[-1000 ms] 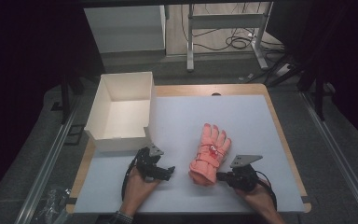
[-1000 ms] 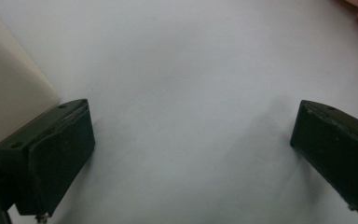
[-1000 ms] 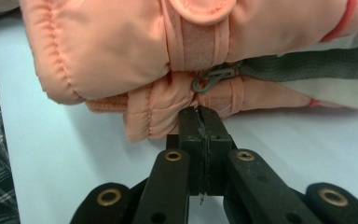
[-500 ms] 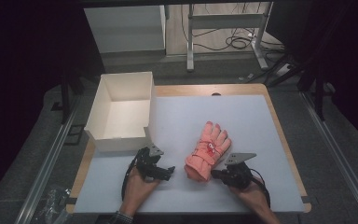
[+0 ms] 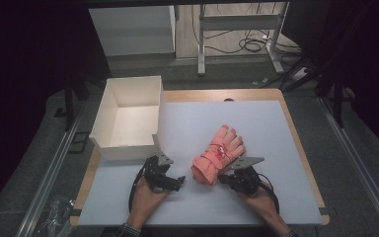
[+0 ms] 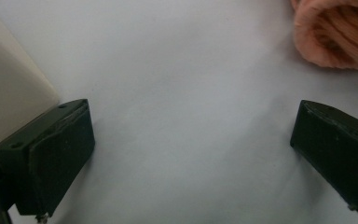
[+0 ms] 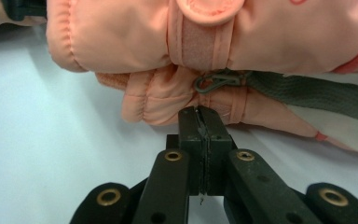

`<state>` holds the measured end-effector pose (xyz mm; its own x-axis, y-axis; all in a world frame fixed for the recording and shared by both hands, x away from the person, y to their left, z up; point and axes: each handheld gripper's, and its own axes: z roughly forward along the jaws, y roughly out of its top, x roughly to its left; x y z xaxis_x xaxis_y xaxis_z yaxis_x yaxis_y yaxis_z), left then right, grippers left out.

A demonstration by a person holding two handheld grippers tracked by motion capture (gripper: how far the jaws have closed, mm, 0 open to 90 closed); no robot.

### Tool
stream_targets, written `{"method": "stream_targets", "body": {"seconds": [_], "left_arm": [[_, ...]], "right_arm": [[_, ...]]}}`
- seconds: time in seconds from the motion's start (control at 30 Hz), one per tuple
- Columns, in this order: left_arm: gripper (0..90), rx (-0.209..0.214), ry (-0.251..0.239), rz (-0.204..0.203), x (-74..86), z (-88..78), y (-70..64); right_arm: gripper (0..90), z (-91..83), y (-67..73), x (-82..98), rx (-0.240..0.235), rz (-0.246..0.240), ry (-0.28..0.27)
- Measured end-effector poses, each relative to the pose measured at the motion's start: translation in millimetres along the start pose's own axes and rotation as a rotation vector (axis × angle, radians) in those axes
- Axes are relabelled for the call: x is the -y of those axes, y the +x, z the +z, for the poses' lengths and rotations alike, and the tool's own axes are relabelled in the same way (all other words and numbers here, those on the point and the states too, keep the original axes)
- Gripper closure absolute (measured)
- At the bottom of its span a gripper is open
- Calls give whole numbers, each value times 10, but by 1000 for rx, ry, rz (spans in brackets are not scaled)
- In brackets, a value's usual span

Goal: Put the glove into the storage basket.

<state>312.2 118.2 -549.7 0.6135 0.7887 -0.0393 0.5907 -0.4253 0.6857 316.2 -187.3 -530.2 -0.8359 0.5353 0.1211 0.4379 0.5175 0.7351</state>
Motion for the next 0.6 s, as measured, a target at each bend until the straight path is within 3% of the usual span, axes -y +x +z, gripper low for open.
{"method": "stream_targets", "body": {"seconds": [0.13,0.23,0.5,0.57,0.6], "left_arm": [[0,0,0,0,0,0,0],[0,0,1,1,0,-1,0],[0,-1,1,1,0,0,0],[0,0,1,1,0,0,0],[0,-1,0,0,0,0,-1]], "right_arm": [[880,49,-14,-38,11,-7,0],[880,94,-34,-58,46,-13,13],[879,118,-93,-100,69,-5,14],[878,123,-119,-111,93,-6,11],[878,117,-156,-109,93,12,8]]}}
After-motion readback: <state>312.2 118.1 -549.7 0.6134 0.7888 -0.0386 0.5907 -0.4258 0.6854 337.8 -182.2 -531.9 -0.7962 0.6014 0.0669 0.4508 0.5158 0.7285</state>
